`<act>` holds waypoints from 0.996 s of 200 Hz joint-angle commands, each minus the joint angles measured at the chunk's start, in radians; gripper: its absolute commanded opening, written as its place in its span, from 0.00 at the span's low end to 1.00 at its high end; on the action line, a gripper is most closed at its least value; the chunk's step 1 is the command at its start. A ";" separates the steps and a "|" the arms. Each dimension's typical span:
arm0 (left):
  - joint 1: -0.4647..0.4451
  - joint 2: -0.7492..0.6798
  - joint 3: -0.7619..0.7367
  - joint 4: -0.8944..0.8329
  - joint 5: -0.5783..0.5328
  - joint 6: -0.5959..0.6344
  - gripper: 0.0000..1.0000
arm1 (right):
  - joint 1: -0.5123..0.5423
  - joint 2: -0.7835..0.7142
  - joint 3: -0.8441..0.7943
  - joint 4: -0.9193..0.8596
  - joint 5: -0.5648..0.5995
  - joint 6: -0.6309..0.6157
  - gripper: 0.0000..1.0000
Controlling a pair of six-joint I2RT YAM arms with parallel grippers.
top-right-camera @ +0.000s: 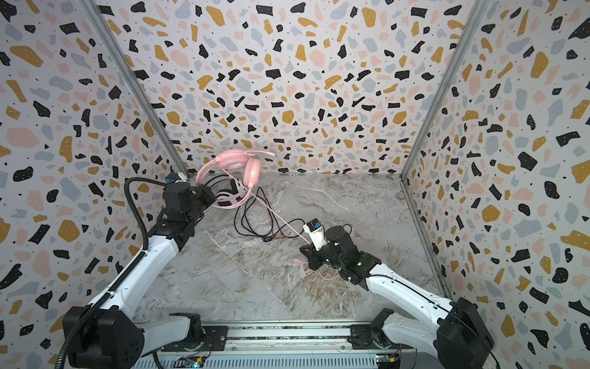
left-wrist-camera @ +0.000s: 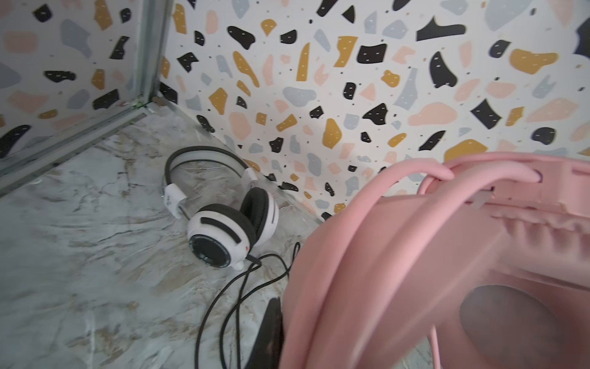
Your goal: Wrap the headphones
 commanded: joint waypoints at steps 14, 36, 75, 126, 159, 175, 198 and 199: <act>0.004 -0.027 -0.003 0.116 -0.182 -0.049 0.00 | 0.043 -0.010 0.057 -0.089 0.070 -0.010 0.05; 0.002 -0.013 0.007 0.097 -0.205 -0.001 0.00 | 0.055 -0.036 0.065 -0.123 0.084 -0.013 0.06; -0.056 -0.008 -0.020 0.097 -0.283 0.060 0.00 | 0.068 -0.087 0.081 -0.196 0.126 -0.016 0.06; -0.227 0.021 -0.032 0.068 -0.486 0.229 0.00 | 0.072 -0.147 0.136 -0.277 0.180 -0.039 0.06; -0.295 0.049 -0.028 0.050 -0.553 0.336 0.00 | 0.072 -0.163 0.182 -0.314 0.204 -0.064 0.06; -0.336 0.065 -0.020 0.028 -0.618 0.380 0.00 | 0.071 -0.163 0.207 -0.328 0.220 -0.074 0.06; -0.392 0.078 -0.020 0.022 -0.688 0.436 0.00 | 0.067 -0.163 0.242 -0.332 0.238 -0.089 0.06; -0.395 0.078 -0.019 0.022 -0.691 0.437 0.00 | 0.067 -0.163 0.243 -0.333 0.239 -0.089 0.06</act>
